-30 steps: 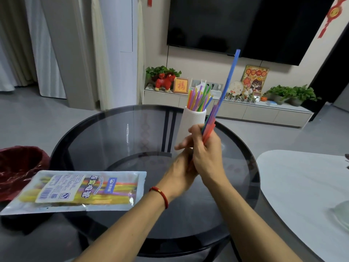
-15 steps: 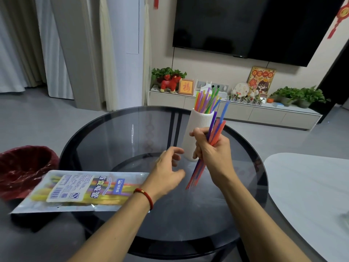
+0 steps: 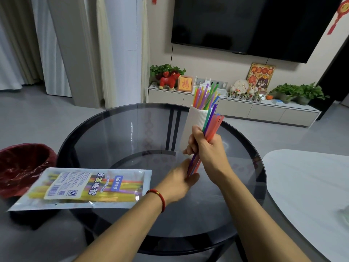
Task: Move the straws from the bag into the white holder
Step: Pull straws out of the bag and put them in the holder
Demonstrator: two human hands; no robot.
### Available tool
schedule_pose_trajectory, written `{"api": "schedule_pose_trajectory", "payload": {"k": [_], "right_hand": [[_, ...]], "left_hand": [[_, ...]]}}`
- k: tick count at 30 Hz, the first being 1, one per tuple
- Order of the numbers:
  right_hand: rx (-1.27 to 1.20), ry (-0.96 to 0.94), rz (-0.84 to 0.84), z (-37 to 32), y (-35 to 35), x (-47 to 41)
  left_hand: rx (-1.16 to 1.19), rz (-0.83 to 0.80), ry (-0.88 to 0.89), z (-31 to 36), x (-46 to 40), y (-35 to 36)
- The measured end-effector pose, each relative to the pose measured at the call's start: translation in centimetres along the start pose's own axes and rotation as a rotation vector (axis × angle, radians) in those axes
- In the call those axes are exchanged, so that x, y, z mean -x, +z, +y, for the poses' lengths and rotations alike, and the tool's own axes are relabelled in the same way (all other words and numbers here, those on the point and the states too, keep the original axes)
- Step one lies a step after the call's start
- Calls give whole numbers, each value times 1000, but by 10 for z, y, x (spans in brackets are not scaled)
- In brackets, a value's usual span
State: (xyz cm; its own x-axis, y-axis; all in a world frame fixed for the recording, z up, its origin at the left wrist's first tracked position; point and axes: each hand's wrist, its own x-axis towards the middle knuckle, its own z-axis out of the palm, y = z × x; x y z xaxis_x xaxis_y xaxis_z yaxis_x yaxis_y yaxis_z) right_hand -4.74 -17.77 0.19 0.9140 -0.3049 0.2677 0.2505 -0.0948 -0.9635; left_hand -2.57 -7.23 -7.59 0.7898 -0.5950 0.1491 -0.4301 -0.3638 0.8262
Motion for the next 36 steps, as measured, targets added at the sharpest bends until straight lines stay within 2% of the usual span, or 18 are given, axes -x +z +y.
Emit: {"api": "schedule_pose_trajectory", "payload": {"k": [3,7,10,14,17,18,19,21,22,25,30,33,36], "right_hand": [[62,-18,-54,5,2,1],[581,-166,-91,14,-11,3],[691,-200,-149,16,-29,2],[529,-61,-12,24,-47,2],[297,-11,143,27,-64,5],[201,-12,197,26,-70,5],[116,-16,246,24,-73,4],[-21,-11,333,19,-77,-1],[-72,-2,374,16,-78,-5],[-211,1,498,1,-81,-22],[-365,-26,666,-31,-82,-55],[-274,-89,673,-45,-78,-68],[-50,-196,658,-50,-70,-74]], "left_hand": [[57,18,3,5,-2,9],[45,108,3,0,-2,13],[-11,2,4,-4,-4,13],[-50,-110,-86,-11,-5,-9],[-6,49,-163,-13,-5,-34],[-140,116,-179,-14,-2,-41],[-388,167,-203,-18,1,-48],[-832,112,-308,-30,11,-58],[-900,48,-387,-34,16,-59],[-738,-58,-497,-41,18,-48],[-539,17,-437,-36,5,-13],[-377,82,-338,-27,-8,-7],[-295,144,-239,-20,-12,-4]]}}
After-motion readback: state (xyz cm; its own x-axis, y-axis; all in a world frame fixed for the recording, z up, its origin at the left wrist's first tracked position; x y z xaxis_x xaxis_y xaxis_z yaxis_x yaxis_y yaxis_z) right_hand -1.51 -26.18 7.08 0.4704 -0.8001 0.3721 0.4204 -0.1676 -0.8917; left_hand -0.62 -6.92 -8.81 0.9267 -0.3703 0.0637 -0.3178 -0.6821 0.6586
